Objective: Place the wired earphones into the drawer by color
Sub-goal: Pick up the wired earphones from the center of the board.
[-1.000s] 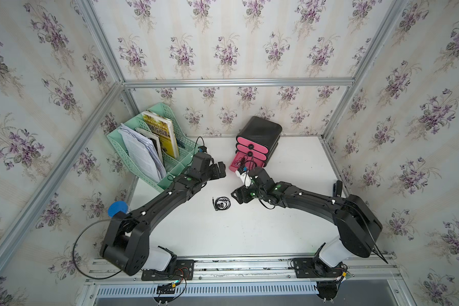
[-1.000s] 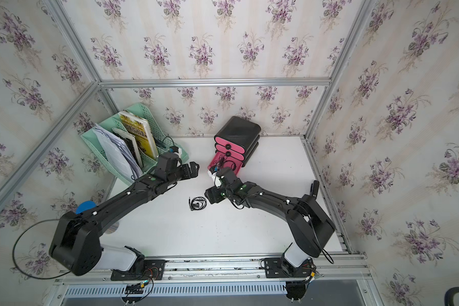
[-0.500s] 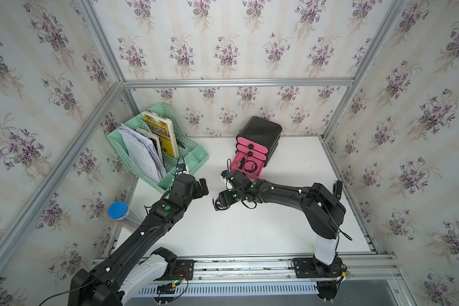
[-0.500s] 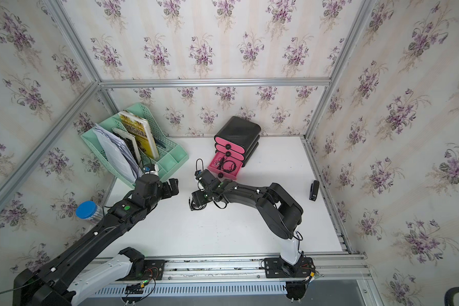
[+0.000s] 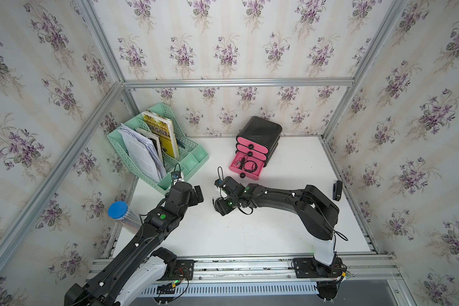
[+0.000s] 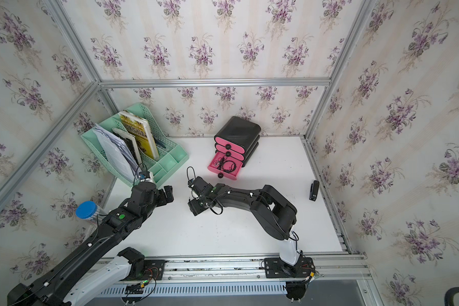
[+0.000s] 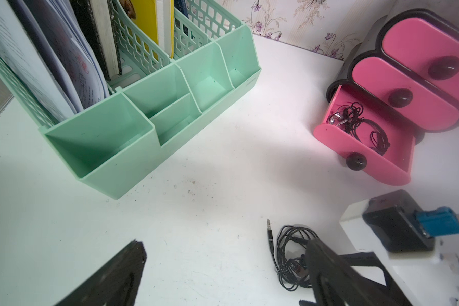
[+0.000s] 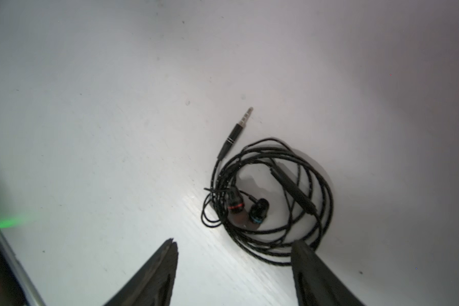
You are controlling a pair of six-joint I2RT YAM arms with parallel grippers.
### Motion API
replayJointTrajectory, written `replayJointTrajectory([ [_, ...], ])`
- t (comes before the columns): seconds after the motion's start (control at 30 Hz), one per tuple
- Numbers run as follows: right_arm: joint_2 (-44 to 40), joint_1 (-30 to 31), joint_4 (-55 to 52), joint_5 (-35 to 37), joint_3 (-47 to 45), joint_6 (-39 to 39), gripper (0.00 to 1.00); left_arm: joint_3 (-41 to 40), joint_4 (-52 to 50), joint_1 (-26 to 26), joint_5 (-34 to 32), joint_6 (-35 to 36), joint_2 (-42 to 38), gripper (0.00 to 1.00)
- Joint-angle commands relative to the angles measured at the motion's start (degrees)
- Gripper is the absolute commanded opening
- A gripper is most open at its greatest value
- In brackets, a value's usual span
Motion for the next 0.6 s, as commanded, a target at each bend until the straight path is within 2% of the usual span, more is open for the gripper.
replayJointTrajectory([
  [0.0, 0.57, 0.14, -1.03, 0.83, 0.07, -4.35, 0.72, -0.04, 0.01, 0.07, -0.85, 0.2, 0.37, 0.99],
  [0.1, 0.98, 0.16, -0.65, 0.54, 0.28, -6.59, 0.7, 0.04, 0.21, 0.09, -0.5, 0.14, 0.86, 0.99],
  [0.2, 1.72, 0.27, -1.09, -1.08, 1.28, -8.63, 0.58, 0.08, 0.24, 0.1, -0.56, 0.02, 1.19, 0.99],
  [0.3, 2.61, 0.9, -1.56, -0.86, 1.99, -9.95, 0.56, 0.07, 0.31, 0.03, -0.5, -0.08, 1.24, 0.99],
  [0.57, 4.95, 1.39, -3.66, -0.02, 3.72, -10.96, 0.43, 0.0, 0.49, 0.09, -0.49, -0.31, 2.07, 0.99],
])
